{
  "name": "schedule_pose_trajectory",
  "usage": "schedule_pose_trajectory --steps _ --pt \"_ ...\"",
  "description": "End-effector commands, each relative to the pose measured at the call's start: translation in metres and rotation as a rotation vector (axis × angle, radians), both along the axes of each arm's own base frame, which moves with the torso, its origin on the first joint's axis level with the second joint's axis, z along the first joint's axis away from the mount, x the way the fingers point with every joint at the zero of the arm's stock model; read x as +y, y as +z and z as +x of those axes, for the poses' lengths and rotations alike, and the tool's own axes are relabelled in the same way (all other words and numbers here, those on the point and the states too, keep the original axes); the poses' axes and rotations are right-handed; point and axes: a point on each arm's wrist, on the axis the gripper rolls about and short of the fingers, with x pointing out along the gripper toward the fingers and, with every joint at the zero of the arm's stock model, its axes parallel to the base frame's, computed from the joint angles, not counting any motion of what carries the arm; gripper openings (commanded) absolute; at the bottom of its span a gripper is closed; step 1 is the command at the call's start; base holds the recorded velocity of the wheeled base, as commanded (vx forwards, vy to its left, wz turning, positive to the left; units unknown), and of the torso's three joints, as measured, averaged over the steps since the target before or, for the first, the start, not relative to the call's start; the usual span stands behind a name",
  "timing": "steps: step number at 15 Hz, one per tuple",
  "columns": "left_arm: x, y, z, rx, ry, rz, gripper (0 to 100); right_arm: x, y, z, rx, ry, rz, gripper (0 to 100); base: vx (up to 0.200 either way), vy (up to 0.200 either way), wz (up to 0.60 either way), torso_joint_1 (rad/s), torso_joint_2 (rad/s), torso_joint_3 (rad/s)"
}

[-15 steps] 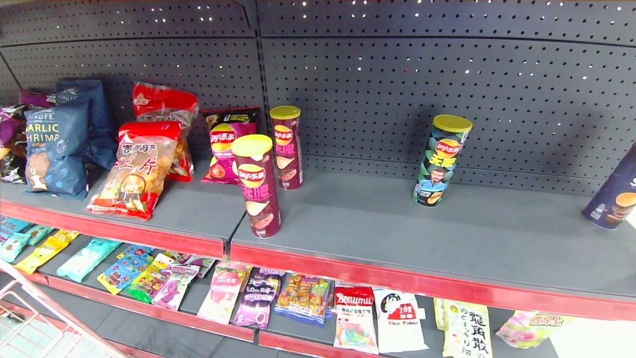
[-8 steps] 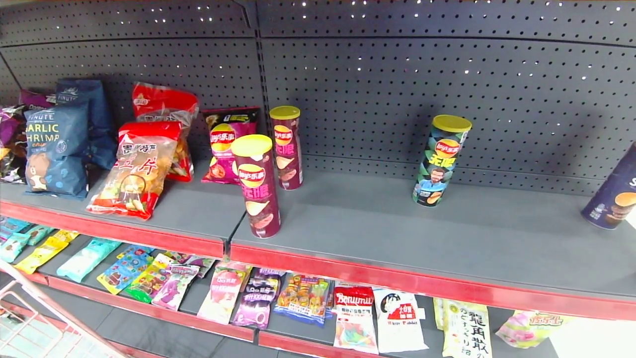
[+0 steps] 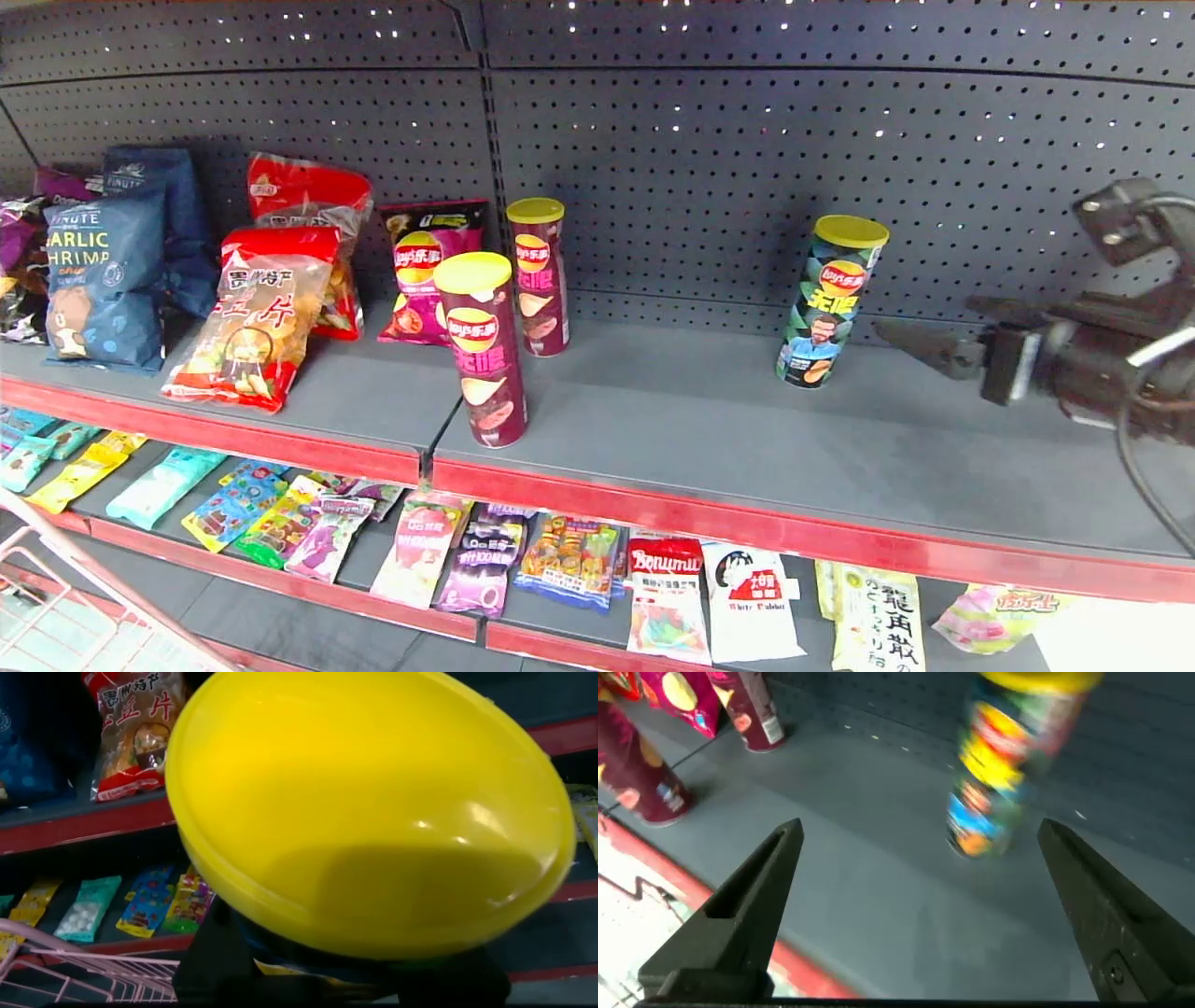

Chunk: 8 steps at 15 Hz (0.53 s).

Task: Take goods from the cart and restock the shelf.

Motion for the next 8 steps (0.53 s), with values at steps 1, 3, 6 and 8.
schedule_pose_trajectory --steps 1,3,6,8 --pt "0.000 0.001 0.000 -0.001 0.001 0.001 0 0.029 -0.030 0.063 0.098 0.045 -0.031 100 0.000 0.000 0.00 0.000 0.00 0.000" --pt "0.000 0.001 0.000 0.002 0.001 0.000 0 0.033 -0.038 0.072 0.121 0.045 -0.038 100 0.000 0.000 0.00 0.000 0.00 0.000" --pt "0.000 0.001 0.001 0.005 0.001 0.000 0 0.033 -0.045 0.084 0.137 -0.003 -0.052 100 0.000 0.000 0.00 0.000 0.00 0.000" --pt "0.000 0.001 0.001 0.006 0.001 0.000 0 0.028 -0.043 0.090 0.125 -0.057 -0.056 100 0.000 0.000 0.00 0.000 0.00 0.000"
